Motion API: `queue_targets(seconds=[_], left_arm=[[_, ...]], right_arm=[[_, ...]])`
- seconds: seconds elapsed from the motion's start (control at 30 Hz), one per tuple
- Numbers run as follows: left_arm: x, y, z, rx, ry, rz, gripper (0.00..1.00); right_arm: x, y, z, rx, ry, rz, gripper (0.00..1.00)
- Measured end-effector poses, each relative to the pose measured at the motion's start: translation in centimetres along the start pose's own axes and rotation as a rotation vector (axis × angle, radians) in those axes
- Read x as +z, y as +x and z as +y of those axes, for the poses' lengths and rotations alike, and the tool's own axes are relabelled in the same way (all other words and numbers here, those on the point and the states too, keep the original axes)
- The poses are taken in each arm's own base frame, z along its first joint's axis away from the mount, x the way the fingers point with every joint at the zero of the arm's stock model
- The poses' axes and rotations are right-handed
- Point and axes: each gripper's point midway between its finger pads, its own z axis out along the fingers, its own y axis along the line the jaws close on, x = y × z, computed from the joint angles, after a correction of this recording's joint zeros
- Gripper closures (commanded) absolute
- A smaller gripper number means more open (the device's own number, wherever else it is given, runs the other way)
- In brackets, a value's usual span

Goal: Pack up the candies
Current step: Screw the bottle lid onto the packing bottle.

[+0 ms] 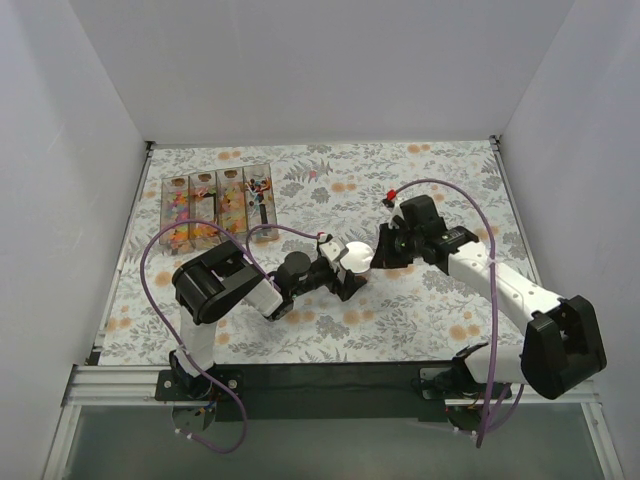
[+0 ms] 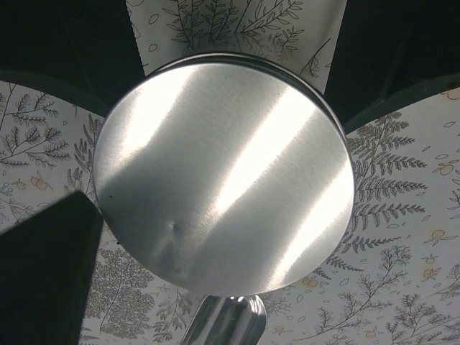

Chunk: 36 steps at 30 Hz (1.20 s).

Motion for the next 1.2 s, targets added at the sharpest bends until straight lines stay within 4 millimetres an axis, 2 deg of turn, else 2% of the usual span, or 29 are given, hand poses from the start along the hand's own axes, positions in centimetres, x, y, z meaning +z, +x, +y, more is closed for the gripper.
queue_targets(seconds=[0.07,0.13,0.2,0.27,0.37,0.53,0.63,0.8,0.9,1.1,1.13,1.2], left_arm=[[0.0,0.0,0.0,-0.010,-0.005,-0.002,0.35],[0.0,-0.1,-0.2,-0.016,-0.001,-0.003,0.34],[0.1,0.0,-0.4,-0.019,0.006,-0.002,0.34],[0.1,0.0,-0.6,-0.022,0.012,-0.001,0.34],[0.1,0.0,-0.7,-0.022,0.016,-0.001,0.34],[0.0,0.1,-0.7,-0.015,0.017,0.006,0.34],[0.0,0.2,-0.7,-0.005,0.018,0.011,0.33],[0.0,0.2,-0.6,0.005,0.017,0.015,0.33],[0.1,0.3,-0.6,0.015,0.018,0.021,0.33],[0.2,0.3,-0.5,0.020,0.013,0.024,0.33],[0.2,0.3,-0.5,0.019,0.011,0.024,0.33],[0.2,0.3,-0.5,0.019,0.010,0.025,0.33]], right_arm=[[-0.1,2.1,1.0,0.008,-0.036,0.074,0.96],[0.0,4.3,1.4,0.020,-0.049,0.164,0.90],[-0.2,5.4,1.2,0.032,-0.044,0.213,0.87],[-0.5,5.2,0.4,0.048,-0.023,0.221,0.88],[-1.1,3.0,-0.1,0.026,-0.001,0.185,0.87],[-2.2,-1.7,1.6,-0.064,-0.038,0.075,0.94],[-2.4,-2.7,2.1,-0.085,-0.055,0.050,0.96],[-1.5,-2.1,1.5,-0.083,-0.053,0.055,0.99],[-0.1,0.7,0.0,-0.026,-0.058,0.103,0.99],[-0.4,0.9,-1.2,0.060,-0.146,0.019,0.99],[-0.4,0.9,-1.8,0.060,-0.124,0.013,0.99],[0.0,2.3,-3.4,0.091,-0.072,0.056,0.99]])
